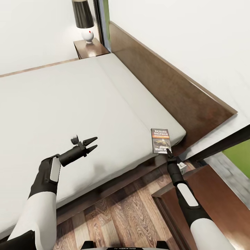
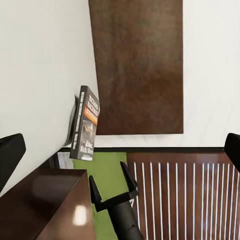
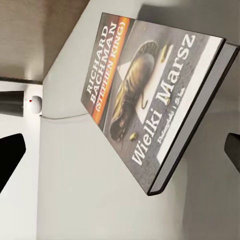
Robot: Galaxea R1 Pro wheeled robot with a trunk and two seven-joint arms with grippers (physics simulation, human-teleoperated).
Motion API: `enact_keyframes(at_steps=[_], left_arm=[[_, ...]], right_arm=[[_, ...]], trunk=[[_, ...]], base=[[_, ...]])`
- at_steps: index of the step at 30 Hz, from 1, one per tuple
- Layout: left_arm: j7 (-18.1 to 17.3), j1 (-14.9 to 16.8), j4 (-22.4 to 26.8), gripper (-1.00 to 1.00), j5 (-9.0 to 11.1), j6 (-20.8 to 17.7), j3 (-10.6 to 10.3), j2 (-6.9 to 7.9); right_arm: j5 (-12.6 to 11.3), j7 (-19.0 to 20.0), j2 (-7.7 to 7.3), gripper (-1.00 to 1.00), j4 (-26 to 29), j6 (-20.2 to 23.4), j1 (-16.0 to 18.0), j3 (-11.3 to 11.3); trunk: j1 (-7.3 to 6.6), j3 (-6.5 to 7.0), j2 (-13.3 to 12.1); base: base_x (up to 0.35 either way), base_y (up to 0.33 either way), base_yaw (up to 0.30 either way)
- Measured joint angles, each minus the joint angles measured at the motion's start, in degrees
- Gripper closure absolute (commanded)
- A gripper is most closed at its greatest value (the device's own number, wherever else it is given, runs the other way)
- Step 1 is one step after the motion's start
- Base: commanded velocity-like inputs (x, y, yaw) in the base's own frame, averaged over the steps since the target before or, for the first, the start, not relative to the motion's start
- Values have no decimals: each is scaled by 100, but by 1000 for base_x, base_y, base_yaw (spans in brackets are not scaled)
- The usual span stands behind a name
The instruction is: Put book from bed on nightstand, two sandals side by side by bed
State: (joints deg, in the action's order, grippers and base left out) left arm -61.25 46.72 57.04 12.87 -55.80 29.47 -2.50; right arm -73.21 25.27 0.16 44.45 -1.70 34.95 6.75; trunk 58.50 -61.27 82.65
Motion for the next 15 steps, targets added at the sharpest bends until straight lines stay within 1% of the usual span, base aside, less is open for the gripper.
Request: enact_keyframes(at_steps=[2,7,15], left_arm=[[-1,0,0,-100,2,-1,0,0],[-1,0,-1,-100,2,-1,0,0],[-1,0,-4,-100,0,3,0,0]], right_arm=[[0,-1,0,-100,-1,0,0,0],[0,1,0,-100,0,0,0,0],[-2,-1,0,-100,-1,0,0,0]], trunk=[[-1,0,0],[-2,0,0],[0,0,0]], base=[[88,0,0],[190,0,0],[25,0,0]])
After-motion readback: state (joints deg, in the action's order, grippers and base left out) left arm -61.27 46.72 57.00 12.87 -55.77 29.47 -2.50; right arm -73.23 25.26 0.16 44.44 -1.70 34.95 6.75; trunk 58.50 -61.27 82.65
